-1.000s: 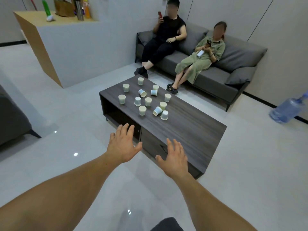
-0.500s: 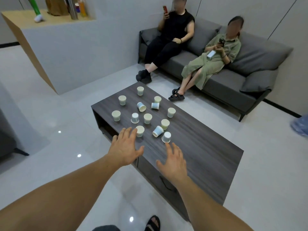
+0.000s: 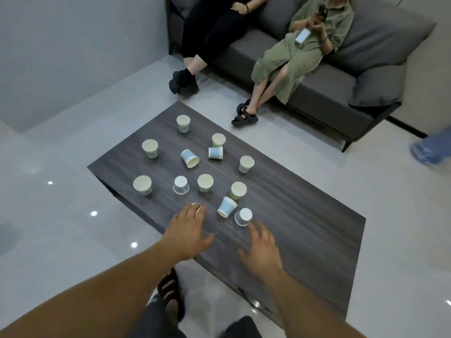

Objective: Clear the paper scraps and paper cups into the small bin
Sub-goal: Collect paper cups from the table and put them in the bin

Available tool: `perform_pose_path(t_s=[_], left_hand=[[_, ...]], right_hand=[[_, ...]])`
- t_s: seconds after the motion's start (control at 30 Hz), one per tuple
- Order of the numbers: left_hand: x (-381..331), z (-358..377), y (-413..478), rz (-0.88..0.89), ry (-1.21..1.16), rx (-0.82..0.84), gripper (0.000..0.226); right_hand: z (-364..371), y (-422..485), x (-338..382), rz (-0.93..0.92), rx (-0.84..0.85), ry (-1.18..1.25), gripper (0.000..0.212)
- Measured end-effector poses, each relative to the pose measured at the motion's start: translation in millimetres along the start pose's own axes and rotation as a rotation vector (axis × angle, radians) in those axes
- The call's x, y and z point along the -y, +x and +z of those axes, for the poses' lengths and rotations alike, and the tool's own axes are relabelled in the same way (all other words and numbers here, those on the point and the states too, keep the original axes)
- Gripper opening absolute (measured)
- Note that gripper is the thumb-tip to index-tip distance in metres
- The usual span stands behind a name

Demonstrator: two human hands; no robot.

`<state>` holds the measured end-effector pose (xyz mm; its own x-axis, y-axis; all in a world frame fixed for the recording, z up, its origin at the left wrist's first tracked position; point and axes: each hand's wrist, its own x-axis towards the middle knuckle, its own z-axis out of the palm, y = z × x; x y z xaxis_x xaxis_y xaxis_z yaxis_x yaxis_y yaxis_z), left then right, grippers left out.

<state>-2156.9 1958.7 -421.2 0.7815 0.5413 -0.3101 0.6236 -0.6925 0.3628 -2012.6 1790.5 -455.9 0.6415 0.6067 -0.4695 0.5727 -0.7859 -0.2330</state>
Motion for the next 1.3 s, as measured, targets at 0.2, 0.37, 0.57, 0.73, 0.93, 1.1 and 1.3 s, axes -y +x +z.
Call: perform_pose_path(t_s=[0.2,0.37,0.57,0.73,0.93,1.1,1.3], left_hand=[[35,52,88,0.102,-0.005,0.095,0.083],[54,105,134,0.189,-0.113,0.081,0.08],[55,144,159,0.242,-0.224,0.076,0.08],[42,145,157,0.246,-0.27,0.126,0.086],[32,122,171,0.213,-0.42,0.036,0.089],[50,110,178,0.152,-0.519,-0.001,0.083],[69,108,172,0.029,-0.489,-0.132,0.07]], right_hand=[[37,95,-4,0.125,0.038,-0.001,0.084],[79,173,-19,0.128,0.022,-0.04,0.08],[109,206,-42,0.122,-0.021,0.102,0.062],[98,180,-40,0.175,-0.197,0.52,0.053],[80,181,-6,0.046,-0.138,1.229,0.023],[78,197,14,0.116,-0.029,1.338,0.031],[100,222,10,0.353,-0.195,0.723,0.041]])
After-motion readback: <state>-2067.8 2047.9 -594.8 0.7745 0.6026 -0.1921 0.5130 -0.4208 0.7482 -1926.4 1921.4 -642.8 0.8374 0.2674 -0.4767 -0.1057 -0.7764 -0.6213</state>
